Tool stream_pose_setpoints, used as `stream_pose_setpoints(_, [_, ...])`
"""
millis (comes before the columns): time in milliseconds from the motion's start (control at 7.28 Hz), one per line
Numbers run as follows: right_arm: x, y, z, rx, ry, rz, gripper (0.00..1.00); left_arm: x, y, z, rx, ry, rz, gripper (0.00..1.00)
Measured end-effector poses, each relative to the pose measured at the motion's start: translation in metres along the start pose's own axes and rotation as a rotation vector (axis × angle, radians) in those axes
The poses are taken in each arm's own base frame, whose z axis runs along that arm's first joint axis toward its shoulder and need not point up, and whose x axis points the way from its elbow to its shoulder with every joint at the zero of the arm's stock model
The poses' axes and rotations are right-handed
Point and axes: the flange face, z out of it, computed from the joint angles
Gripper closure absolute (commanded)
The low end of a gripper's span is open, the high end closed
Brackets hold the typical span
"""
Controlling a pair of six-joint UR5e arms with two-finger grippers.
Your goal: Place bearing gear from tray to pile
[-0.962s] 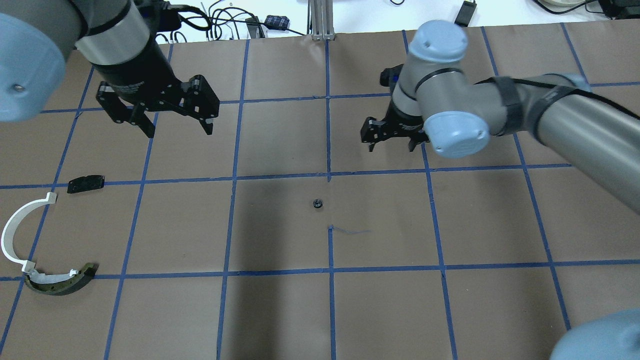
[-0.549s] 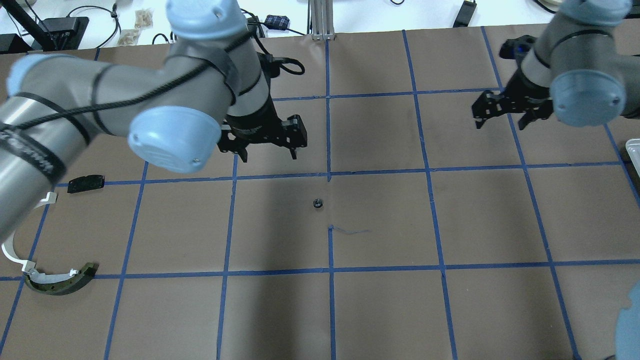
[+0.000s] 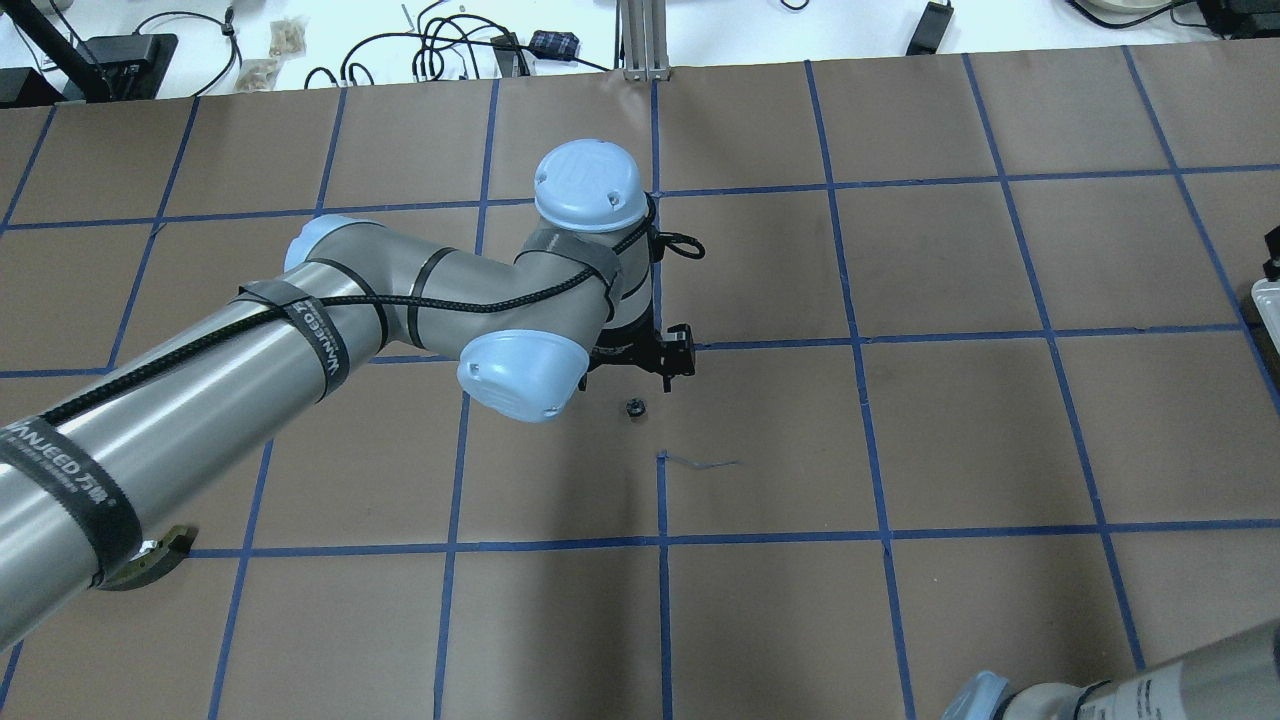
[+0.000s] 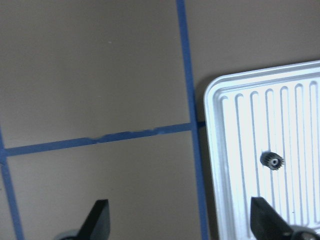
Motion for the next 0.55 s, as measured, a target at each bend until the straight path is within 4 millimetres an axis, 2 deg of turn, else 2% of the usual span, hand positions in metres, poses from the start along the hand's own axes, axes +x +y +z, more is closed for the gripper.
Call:
stream_pose_setpoints(137, [0.041, -0.006, 0.019, -0.012, -0.006, 0.005, 0.0, 0.003, -0.006, 0.014, 0.004, -0.003, 0.001, 0.0])
stream_pose_setpoints(275, [0.068, -0.015, 0.041, -0.025, -0.014, 0.013, 0.0, 0.005, -0.011, 0.027, 0.002, -0.006, -0.005, 0.0])
stream_pose_setpoints(549, [0.09, -0.026, 0.075, -0.051, -0.031, 0.025, 0.0, 0.005, -0.016, 0.046, -0.018, -0.014, -0.029, 0.0])
